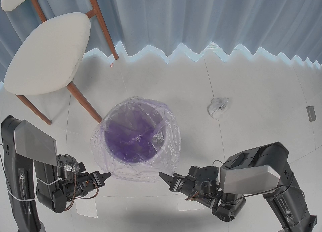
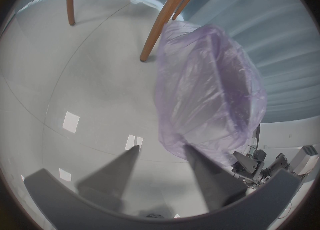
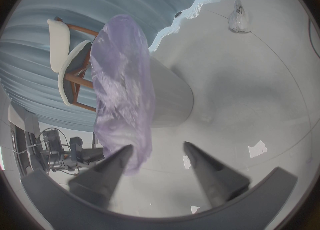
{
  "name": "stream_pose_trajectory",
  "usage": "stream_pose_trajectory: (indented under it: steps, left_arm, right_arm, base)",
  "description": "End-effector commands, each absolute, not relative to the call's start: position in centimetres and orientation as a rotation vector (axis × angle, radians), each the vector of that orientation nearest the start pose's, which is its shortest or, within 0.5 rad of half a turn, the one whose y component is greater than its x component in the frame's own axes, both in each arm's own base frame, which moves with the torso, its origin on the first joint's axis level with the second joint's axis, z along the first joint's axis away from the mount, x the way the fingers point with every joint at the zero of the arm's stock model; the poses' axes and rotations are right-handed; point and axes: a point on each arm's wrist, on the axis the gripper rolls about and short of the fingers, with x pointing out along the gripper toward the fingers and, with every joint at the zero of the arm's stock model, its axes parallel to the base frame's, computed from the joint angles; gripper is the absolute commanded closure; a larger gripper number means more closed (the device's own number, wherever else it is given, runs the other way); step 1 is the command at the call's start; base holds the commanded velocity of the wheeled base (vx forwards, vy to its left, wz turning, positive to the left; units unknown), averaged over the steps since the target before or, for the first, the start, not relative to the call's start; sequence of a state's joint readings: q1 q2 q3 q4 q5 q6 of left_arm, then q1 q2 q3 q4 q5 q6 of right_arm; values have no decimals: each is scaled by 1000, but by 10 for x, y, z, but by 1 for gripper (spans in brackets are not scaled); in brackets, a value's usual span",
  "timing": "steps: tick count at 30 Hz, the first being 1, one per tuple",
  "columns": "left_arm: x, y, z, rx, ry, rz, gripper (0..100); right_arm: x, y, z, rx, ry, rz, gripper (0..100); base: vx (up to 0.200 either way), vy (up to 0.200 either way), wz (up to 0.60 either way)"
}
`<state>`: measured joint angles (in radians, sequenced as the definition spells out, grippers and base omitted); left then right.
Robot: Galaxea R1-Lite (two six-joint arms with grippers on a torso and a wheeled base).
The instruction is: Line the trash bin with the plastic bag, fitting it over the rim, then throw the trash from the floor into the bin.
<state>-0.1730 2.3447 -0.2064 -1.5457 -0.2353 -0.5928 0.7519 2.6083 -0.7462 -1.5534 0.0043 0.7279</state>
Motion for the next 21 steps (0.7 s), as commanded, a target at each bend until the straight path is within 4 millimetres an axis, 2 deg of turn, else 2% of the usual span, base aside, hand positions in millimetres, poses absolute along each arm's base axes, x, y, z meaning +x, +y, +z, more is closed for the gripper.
stream_pose_trajectory:
  steps: [1, 2, 5, 6, 7, 9, 10, 11, 12, 15, 18, 21]
  left_arm:
    - [245, -47, 4, -541, 608, -249, 0]
    - [239, -47, 11, -516, 594, -267, 0]
    - [219, -45, 16, -429, 615, -288, 0]
    - [219, -44, 16, -423, 616, -289, 0]
    - [211, -43, 19, -353, 611, -310, 0]
    - [210, -43, 27, -316, 570, -324, 0]
    - [210, -42, 28, -316, 563, -326, 0]
    - [208, -42, 39, -316, 512, -334, 0]
    - [208, -42, 40, -316, 507, -335, 0]
    - [202, -44, 62, -308, 406, -371, 0]
    - [192, -46, 86, -306, 292, -414, 0]
    - [184, -52, 99, -300, 235, -471, 0]
  right_arm:
    - [256, 252, -46, 565, 570, 645, 0]
    - [249, 250, -39, 560, 581, 662, 0]
    - [228, 240, -21, 518, 605, 702, 0]
    - [226, 240, -19, 515, 605, 706, 0]
    - [214, 236, -9, 489, 612, 745, 0]
    - [205, 231, 3, 468, 606, 784, 0]
    - [204, 230, 4, 466, 605, 786, 0]
    - [201, 227, 14, 466, 578, 798, 0]
    - [201, 227, 15, 466, 576, 799, 0]
    - [204, 222, 30, 489, 524, 799, 0]
    - [207, 217, 41, 504, 488, 793, 0]
    - [208, 212, 50, 510, 459, 790, 0]
  base:
    - [0, 0, 0]
    - [0, 0, 0]
    - [0, 0, 0]
    - [0, 0, 0]
    - [0, 0, 0]
    - [0, 0, 0]
    - [0, 0, 0]
    - [0, 0, 0]
    - [0, 0, 0]
    - [0, 0, 0]
    - [0, 0, 0]
    - [0, 0, 0]
